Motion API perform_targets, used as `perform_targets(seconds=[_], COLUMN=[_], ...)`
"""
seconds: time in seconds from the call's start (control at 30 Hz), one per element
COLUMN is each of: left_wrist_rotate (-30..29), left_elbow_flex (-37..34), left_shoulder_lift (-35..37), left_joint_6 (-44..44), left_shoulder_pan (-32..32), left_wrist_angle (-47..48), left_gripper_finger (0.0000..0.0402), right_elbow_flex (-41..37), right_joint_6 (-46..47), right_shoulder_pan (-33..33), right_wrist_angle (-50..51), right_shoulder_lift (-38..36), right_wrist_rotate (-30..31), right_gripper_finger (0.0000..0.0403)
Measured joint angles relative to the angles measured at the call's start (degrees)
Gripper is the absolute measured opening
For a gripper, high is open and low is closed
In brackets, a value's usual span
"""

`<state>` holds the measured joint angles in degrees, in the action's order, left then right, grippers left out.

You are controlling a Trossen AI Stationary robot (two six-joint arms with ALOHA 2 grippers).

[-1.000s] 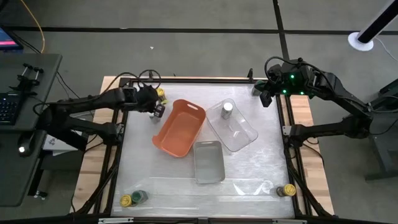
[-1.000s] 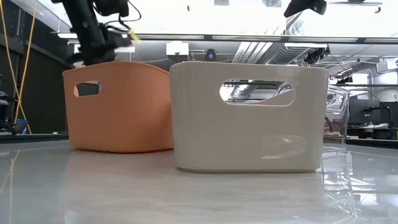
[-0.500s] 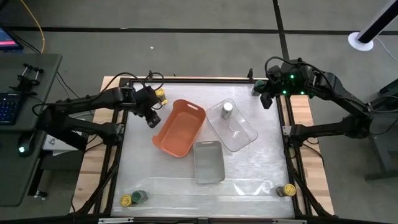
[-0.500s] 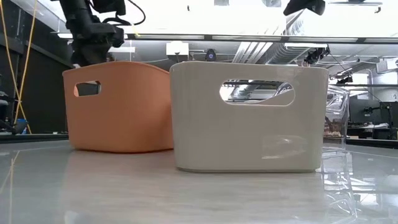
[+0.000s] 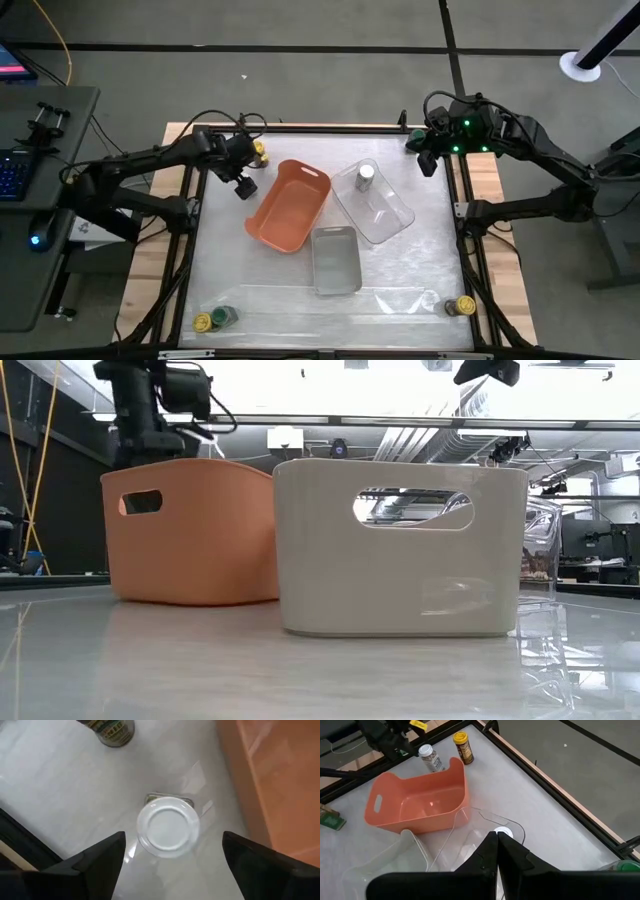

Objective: Sort spices by type
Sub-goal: Put the white seasoning bottle into the transparent bin

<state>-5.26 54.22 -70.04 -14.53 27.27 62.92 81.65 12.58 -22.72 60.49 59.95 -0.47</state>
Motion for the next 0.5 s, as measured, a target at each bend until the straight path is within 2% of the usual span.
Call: perform_targets(seconds=[0.5], left_wrist_rotate=[-0.3], left_elbow_flex=[0.0], left_shoulder_lift=[-11.9], left_joint_6=[4.3], left_shoulder_pan=[0.9], left_wrist_angle=[-1.5], left_gripper_finger=[0.0321], right_elbow_flex=[0.0], right_joint_6=[0.0], right_shoulder_pan=[0.0], right_wrist_angle=[0.0], right_shoulder_lift=[0.4], right_wrist_rotate=[0.0], right_gripper_finger=[0.0000])
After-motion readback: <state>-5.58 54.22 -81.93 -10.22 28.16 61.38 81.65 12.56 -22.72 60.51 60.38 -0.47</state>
